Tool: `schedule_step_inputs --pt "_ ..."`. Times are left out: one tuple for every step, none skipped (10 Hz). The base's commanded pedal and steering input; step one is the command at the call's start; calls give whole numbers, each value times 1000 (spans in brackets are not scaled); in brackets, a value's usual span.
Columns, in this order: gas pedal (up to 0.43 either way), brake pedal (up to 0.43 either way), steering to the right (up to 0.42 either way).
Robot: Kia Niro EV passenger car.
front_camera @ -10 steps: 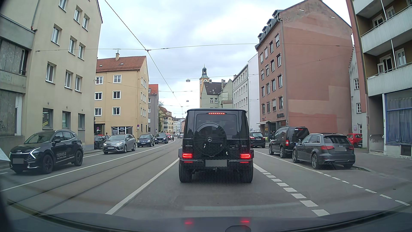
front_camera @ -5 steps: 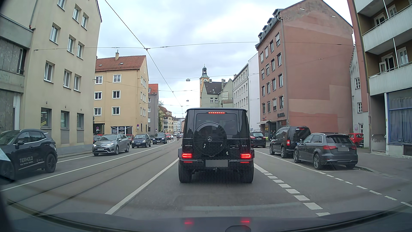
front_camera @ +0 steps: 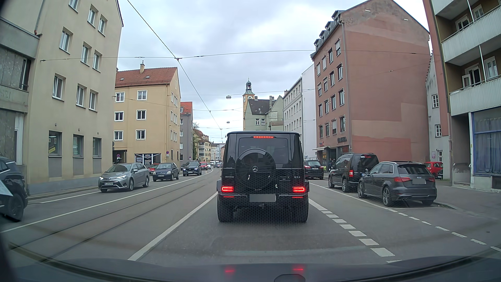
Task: Follow the waypoints while adhering to traffic rules and regulations
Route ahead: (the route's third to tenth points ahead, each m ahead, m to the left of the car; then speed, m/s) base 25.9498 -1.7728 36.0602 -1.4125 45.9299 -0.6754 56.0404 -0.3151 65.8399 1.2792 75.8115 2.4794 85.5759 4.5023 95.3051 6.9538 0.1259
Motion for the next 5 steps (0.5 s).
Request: schedule_step_inputs --pt "0 134 -10" --pt "0 134 -10" --pt "0 140 -11" --pt "0 140 -11" --pt "0 140 -11"
